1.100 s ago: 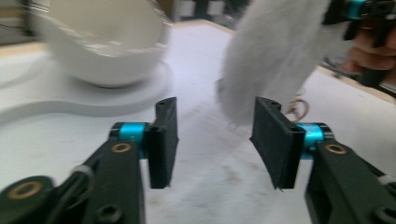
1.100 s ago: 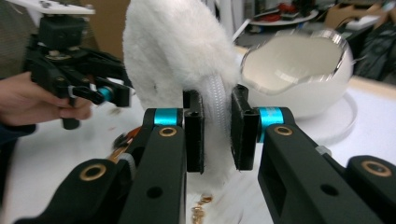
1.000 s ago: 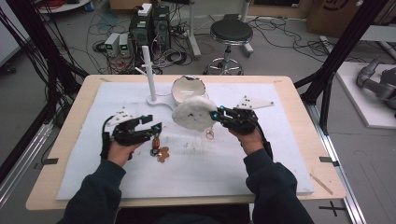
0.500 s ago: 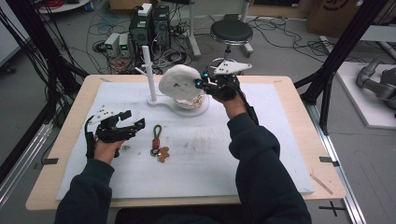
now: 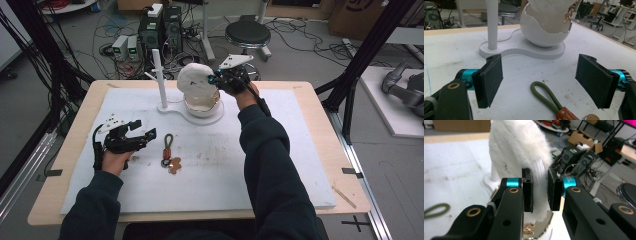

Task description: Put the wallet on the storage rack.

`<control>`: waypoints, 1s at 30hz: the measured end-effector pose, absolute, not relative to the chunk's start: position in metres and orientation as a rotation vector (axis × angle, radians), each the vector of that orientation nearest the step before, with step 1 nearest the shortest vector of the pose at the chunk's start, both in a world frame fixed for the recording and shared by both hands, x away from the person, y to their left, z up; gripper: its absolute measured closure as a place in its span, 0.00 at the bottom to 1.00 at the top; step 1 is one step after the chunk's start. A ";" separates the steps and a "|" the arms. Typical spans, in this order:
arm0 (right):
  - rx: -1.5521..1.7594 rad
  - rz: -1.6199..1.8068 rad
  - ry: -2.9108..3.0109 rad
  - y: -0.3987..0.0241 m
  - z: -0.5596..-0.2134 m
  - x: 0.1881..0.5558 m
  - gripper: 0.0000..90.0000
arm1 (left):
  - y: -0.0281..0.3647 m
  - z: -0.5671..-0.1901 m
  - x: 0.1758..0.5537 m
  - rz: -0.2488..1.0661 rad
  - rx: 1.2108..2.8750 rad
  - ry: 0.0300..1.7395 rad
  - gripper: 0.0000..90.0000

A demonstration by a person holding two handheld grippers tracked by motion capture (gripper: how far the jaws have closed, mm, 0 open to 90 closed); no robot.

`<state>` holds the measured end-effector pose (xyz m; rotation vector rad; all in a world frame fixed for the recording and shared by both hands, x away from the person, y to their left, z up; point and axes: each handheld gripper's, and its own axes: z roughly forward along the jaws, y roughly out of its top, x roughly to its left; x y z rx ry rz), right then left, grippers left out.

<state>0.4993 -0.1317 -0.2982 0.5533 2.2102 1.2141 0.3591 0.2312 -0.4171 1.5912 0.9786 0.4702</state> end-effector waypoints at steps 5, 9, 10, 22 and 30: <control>0.468 1.067 2.265 -0.134 -0.306 0.500 0.87 | 0.232 -0.417 0.359 0.469 1.589 0.982 0.24; 0.402 0.970 2.275 -0.129 -0.312 0.499 0.87 | 0.231 -0.418 0.358 0.468 1.587 0.987 0.24; 0.402 0.941 2.288 -0.127 -0.313 0.498 0.87 | 0.231 -0.418 0.358 0.467 1.586 0.989 0.24; 0.439 0.813 2.355 -0.104 -0.339 0.507 0.87 | 0.232 -0.418 0.359 0.460 1.584 0.992 0.24; 0.643 1.033 2.396 -0.130 -0.338 0.494 0.62 | 0.232 -0.419 0.358 0.460 1.586 0.995 0.24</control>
